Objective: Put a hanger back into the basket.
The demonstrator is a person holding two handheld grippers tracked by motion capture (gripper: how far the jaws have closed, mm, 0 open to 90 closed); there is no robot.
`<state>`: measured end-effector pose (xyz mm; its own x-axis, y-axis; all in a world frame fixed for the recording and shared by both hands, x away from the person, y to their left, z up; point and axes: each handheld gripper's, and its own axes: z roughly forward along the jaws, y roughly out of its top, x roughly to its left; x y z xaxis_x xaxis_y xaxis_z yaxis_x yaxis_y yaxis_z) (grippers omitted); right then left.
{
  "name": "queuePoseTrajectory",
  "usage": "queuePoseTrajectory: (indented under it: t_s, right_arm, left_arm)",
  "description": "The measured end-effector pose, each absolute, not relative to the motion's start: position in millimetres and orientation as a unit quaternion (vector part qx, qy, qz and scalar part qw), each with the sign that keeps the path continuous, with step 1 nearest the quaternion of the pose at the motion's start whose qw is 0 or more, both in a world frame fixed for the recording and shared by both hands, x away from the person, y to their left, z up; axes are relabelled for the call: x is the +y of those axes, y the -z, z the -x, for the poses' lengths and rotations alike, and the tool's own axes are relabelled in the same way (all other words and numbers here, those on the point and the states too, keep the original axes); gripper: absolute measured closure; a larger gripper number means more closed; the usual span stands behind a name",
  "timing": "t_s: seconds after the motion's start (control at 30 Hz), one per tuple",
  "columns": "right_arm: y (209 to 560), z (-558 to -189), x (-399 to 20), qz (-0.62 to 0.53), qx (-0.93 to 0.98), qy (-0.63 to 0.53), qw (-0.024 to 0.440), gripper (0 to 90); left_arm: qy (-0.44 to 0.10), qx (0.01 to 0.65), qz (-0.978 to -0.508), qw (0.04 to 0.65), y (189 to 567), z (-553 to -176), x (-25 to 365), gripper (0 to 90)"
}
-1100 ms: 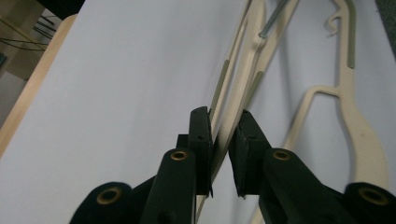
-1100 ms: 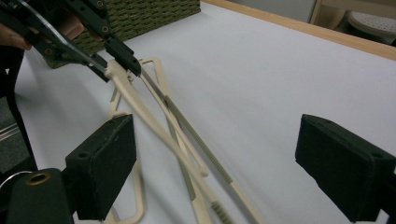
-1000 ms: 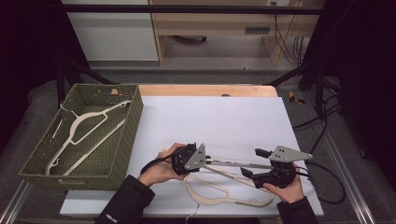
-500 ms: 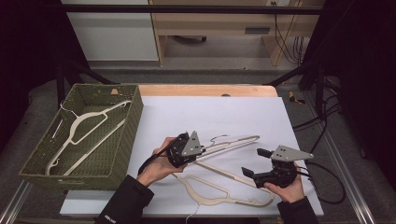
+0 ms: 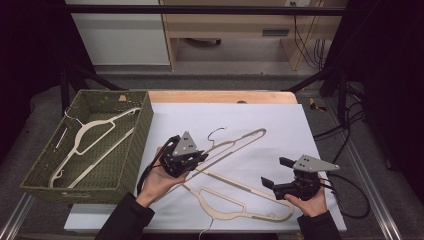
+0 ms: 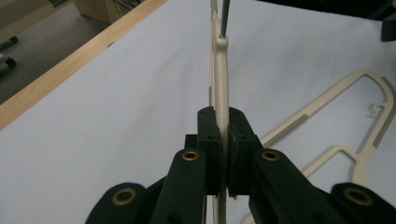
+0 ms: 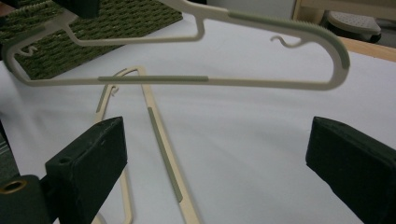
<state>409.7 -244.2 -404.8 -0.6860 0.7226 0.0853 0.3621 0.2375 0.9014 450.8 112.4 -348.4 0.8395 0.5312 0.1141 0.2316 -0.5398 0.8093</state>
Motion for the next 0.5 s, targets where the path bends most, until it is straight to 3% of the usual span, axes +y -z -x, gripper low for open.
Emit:
queuePoseTrajectory:
  t_s: [0.5]
  right_arm:
    - [404, -411, -250, -0.379, 0.747, -0.511, 0.191, 2.0]
  left_arm:
    - [-0.187, 0.251, -0.826, 0.469, 288, -441, 161, 85.9]
